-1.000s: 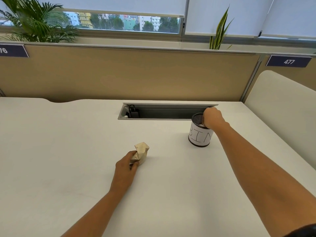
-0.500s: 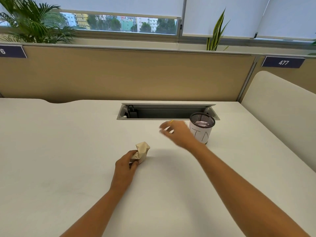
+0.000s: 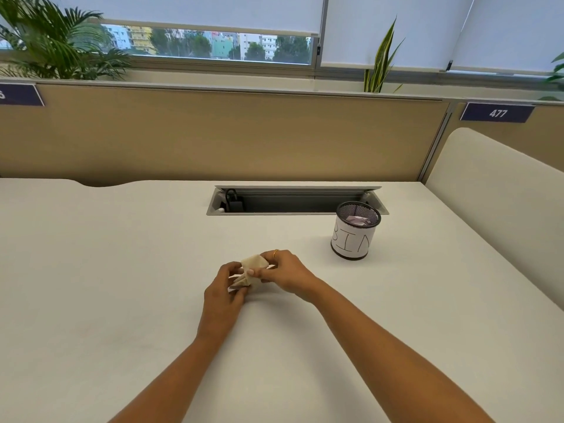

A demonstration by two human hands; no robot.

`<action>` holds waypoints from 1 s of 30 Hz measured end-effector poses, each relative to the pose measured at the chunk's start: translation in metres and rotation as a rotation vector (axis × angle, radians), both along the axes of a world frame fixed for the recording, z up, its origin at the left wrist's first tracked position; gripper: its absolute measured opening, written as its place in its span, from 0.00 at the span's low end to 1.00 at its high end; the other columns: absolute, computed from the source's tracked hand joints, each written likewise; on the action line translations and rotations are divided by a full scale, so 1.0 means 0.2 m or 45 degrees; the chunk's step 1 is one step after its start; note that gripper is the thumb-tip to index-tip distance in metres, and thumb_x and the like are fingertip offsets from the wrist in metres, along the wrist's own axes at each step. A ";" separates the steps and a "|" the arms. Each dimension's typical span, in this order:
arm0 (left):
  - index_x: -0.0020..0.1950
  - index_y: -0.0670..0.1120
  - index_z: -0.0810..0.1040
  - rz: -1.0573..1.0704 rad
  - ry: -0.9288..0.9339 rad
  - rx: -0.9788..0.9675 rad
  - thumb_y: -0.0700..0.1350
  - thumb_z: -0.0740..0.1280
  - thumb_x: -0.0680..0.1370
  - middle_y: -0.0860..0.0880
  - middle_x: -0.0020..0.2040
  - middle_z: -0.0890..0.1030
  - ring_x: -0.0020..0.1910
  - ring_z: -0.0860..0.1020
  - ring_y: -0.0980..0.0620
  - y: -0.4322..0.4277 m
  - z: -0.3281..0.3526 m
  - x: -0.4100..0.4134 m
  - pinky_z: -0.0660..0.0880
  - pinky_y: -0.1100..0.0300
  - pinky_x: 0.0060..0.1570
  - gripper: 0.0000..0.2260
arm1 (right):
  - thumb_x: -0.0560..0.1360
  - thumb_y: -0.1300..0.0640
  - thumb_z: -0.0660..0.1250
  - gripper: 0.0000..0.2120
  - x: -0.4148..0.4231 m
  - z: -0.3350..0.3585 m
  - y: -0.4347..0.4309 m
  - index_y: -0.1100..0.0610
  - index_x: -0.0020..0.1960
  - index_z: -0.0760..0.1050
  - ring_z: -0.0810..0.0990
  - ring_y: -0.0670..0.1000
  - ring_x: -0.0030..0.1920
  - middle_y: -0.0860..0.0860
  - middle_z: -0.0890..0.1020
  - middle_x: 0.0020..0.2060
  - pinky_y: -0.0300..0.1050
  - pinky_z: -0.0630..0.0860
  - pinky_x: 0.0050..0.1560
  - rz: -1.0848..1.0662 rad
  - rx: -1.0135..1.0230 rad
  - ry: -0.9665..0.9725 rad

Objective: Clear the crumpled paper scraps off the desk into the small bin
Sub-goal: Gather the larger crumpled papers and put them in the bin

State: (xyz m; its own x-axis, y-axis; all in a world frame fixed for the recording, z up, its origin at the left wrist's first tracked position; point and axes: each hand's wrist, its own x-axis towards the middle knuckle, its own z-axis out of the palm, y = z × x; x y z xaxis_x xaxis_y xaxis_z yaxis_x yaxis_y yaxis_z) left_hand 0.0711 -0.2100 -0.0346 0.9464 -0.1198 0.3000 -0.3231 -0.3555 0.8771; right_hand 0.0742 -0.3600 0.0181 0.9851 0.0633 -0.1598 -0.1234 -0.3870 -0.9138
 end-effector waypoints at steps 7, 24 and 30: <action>0.62 0.42 0.70 -0.032 0.005 0.107 0.37 0.70 0.72 0.50 0.56 0.75 0.56 0.73 0.53 -0.02 -0.02 0.00 0.71 0.58 0.59 0.20 | 0.74 0.62 0.66 0.14 0.02 0.18 -0.18 0.58 0.60 0.75 0.71 0.47 0.31 0.55 0.78 0.41 0.25 0.67 0.28 -0.505 -0.257 -0.564; 0.58 0.43 0.73 0.006 0.008 0.154 0.39 0.68 0.74 0.50 0.52 0.77 0.52 0.75 0.53 -0.02 -0.04 0.01 0.68 0.62 0.54 0.13 | 0.75 0.59 0.66 0.09 0.11 0.24 -0.68 0.65 0.47 0.80 0.78 0.57 0.43 0.61 0.81 0.46 0.43 0.71 0.43 -0.825 -0.907 -0.528; 0.58 0.43 0.73 0.007 0.008 0.163 0.38 0.68 0.74 0.50 0.52 0.77 0.52 0.75 0.53 -0.02 -0.03 0.01 0.68 0.62 0.54 0.13 | 0.78 0.58 0.60 0.12 0.14 0.30 -0.69 0.64 0.50 0.79 0.77 0.60 0.45 0.62 0.81 0.49 0.44 0.70 0.42 -0.659 -1.029 -0.185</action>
State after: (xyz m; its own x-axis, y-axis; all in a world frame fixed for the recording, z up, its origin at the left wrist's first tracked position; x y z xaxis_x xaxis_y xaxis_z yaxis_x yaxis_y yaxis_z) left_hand 0.0733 -0.2142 -0.0412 0.9490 -0.1513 0.2766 -0.3153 -0.4663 0.8265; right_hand 0.1025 -0.4980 0.0775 0.8736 -0.4592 0.1611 -0.3618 -0.8343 -0.4161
